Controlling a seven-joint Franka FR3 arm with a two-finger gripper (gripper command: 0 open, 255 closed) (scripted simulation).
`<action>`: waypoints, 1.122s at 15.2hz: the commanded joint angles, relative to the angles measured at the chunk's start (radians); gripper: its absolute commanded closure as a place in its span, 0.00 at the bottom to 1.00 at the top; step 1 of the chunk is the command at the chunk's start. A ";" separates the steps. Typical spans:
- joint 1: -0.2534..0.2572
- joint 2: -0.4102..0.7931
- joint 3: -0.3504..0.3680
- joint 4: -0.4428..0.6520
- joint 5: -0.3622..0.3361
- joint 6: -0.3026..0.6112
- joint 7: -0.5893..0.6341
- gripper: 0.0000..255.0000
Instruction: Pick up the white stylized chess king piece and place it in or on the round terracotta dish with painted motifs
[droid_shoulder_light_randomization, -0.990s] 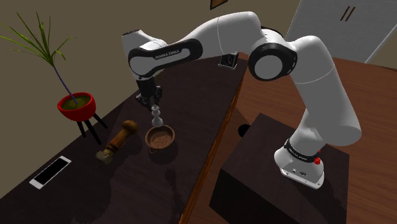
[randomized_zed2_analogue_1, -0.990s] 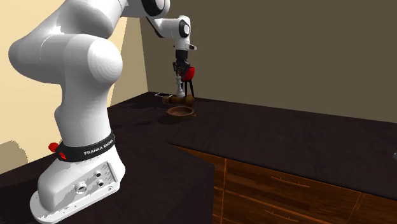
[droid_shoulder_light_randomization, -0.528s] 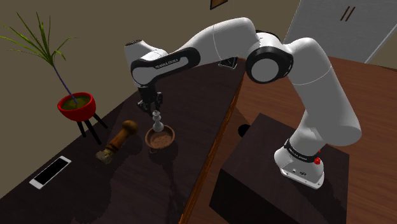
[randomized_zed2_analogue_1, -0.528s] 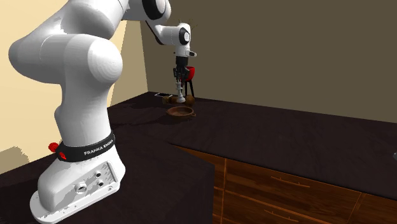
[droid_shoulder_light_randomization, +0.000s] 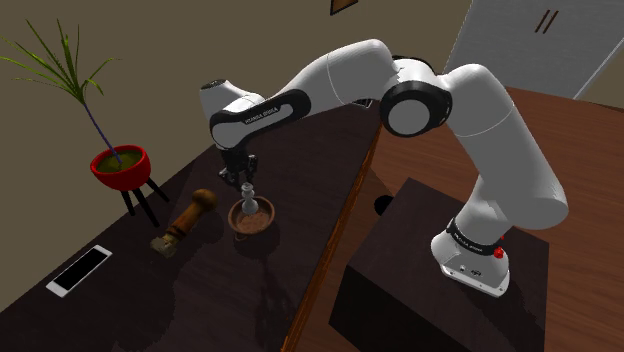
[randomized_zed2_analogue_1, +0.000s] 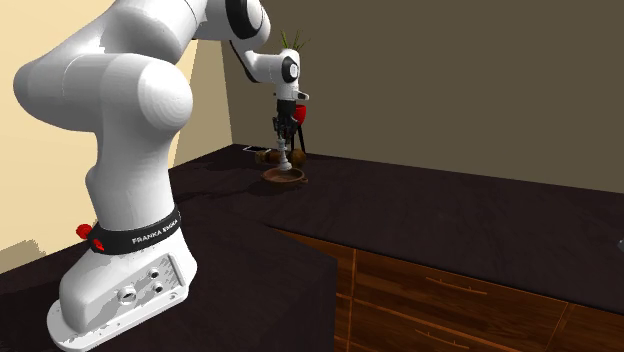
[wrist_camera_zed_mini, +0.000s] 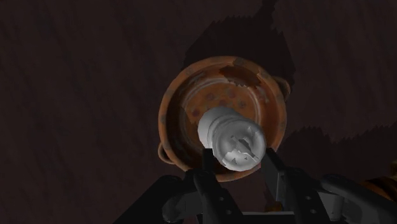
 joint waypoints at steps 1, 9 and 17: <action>-0.001 0.013 0.000 -0.006 0.000 0.019 -0.002 1.00; -0.001 0.032 0.000 -0.007 0.001 0.040 -0.003 1.00; -0.001 0.032 0.000 -0.007 0.001 0.040 -0.003 0.00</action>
